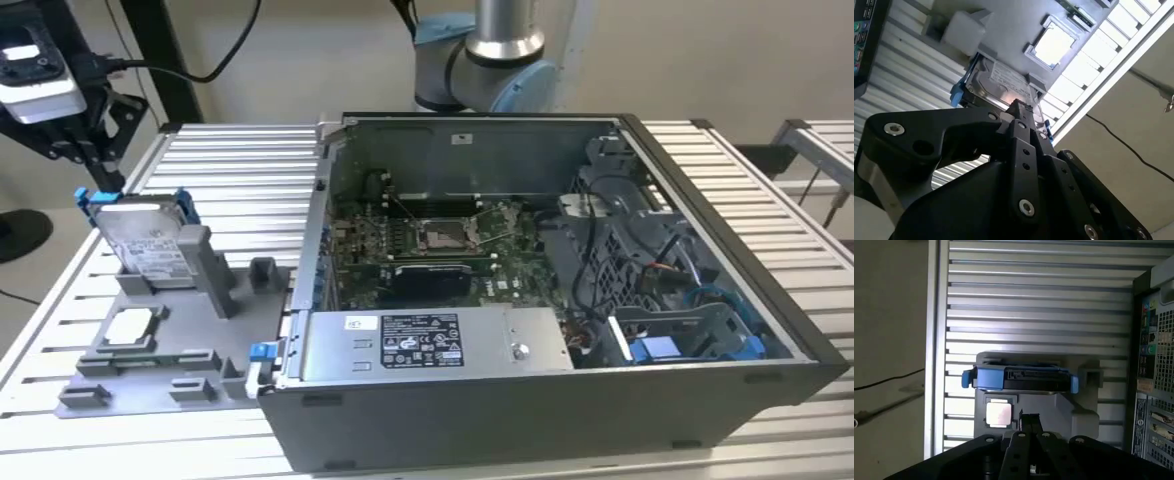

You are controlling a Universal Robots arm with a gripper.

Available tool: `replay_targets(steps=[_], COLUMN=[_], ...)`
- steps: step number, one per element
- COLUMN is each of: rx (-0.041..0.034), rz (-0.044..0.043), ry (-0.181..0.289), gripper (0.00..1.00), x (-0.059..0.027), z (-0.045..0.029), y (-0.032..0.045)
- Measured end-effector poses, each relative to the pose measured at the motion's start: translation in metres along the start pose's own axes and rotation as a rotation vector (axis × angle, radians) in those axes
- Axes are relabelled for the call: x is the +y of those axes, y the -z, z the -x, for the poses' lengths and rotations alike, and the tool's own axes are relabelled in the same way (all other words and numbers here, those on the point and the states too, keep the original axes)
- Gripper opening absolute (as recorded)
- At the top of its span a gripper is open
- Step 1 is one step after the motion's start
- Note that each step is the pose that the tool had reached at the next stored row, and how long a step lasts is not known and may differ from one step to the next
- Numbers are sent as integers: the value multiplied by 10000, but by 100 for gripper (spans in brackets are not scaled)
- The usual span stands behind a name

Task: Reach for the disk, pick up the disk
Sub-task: 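Reach for the disk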

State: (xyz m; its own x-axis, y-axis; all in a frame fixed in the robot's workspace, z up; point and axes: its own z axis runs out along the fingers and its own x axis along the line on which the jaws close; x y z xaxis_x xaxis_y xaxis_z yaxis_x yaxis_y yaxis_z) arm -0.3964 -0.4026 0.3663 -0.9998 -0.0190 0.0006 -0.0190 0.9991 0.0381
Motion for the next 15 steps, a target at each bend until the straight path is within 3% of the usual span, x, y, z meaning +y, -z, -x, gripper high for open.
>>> replay_targets(steps=[5,7,13,15], rx=[-2,-1,-9,-11], rz=[-11,-10,-10,-11], ry=[2,1,2,2], gripper=[0,0,0,0], x=[198,234,240,241], z=[4,-20,-271,-323], y=[-11,-14,-16,-18])
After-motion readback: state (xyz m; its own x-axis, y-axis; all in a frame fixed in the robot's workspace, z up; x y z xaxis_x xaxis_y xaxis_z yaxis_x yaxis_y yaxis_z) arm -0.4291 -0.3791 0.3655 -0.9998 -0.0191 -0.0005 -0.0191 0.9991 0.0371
